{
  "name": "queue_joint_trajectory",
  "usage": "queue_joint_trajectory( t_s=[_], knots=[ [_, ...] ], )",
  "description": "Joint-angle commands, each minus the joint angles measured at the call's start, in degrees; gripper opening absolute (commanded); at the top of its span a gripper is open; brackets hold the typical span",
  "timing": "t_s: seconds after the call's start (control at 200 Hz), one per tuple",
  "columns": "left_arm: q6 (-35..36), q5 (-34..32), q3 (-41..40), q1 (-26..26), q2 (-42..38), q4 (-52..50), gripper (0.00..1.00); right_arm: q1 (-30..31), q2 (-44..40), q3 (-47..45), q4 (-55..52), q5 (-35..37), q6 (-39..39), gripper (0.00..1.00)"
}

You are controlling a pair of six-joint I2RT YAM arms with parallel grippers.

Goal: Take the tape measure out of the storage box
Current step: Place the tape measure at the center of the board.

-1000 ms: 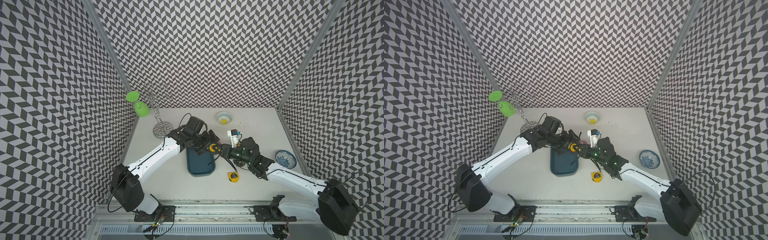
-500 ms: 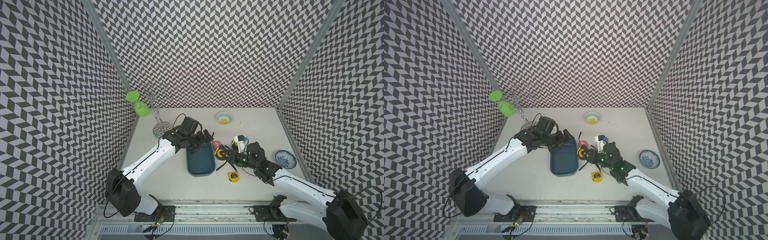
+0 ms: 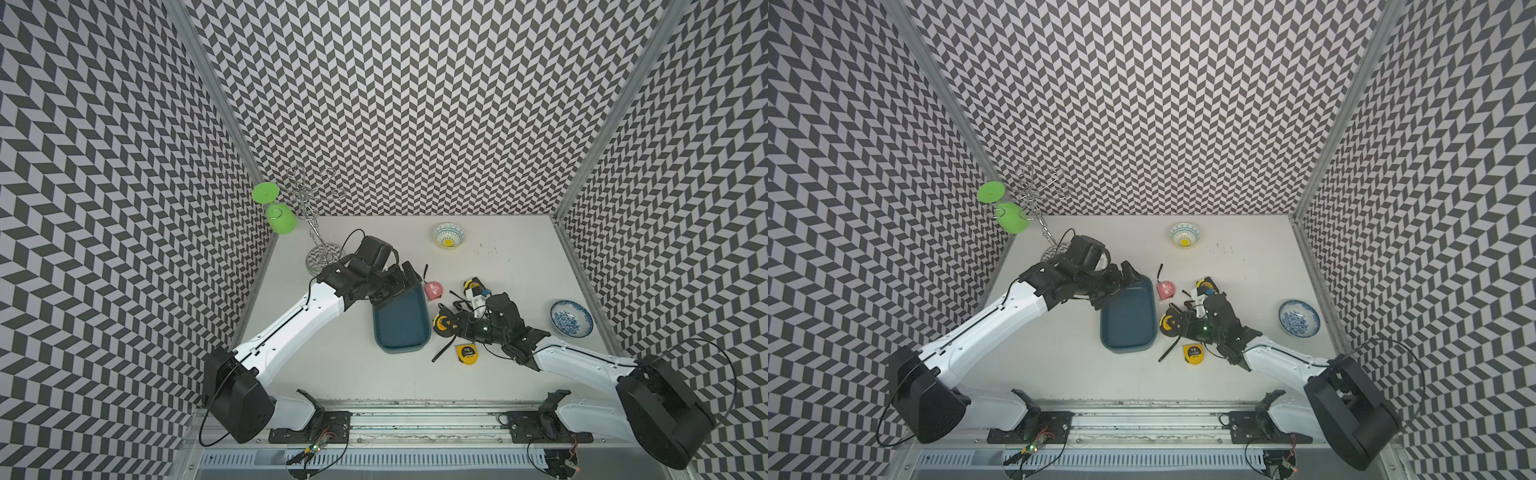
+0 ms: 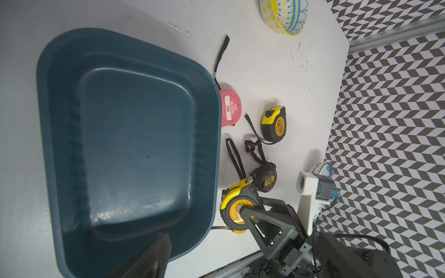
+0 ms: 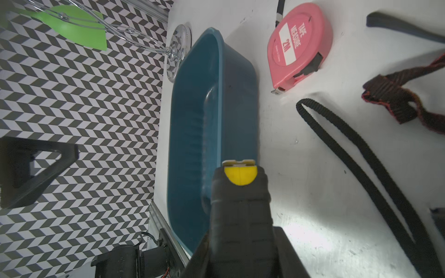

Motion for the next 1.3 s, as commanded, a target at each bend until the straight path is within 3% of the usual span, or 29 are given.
queue_joint_trajectory(
  t_s=[0.0,0.391,0.511,0.681,0.936,1.297],
  knots=[
    [3.6,-0.4,-2.1,0.7,-2.1,-0.9,1.00,-0.5,2.2,0.0,7.9,-2.9,0.9,0.14],
    [4.2,0.9,-9.0,2.3,-6.4,1.1,1.00,-0.8,9.9,1.1,7.2,-4.1,0.6,0.17],
    [4.3,0.9,-9.7,2.7,-7.1,1.1,0.99,-1.1,10.6,1.4,5.1,-3.6,-0.1,0.24],
    [4.9,0.7,-10.1,3.4,-7.6,1.1,1.00,-1.4,9.3,2.6,-0.1,-1.9,-2.3,0.47],
    [6.2,-0.3,-10.6,4.8,-8.0,1.3,1.00,-1.4,6.1,6.9,-11.1,2.5,-7.5,0.70],
    [10.9,-1.6,-14.4,9.4,-10.8,5.1,1.00,-1.7,1.7,11.1,-20.7,8.1,-11.1,0.81]
  ],
)
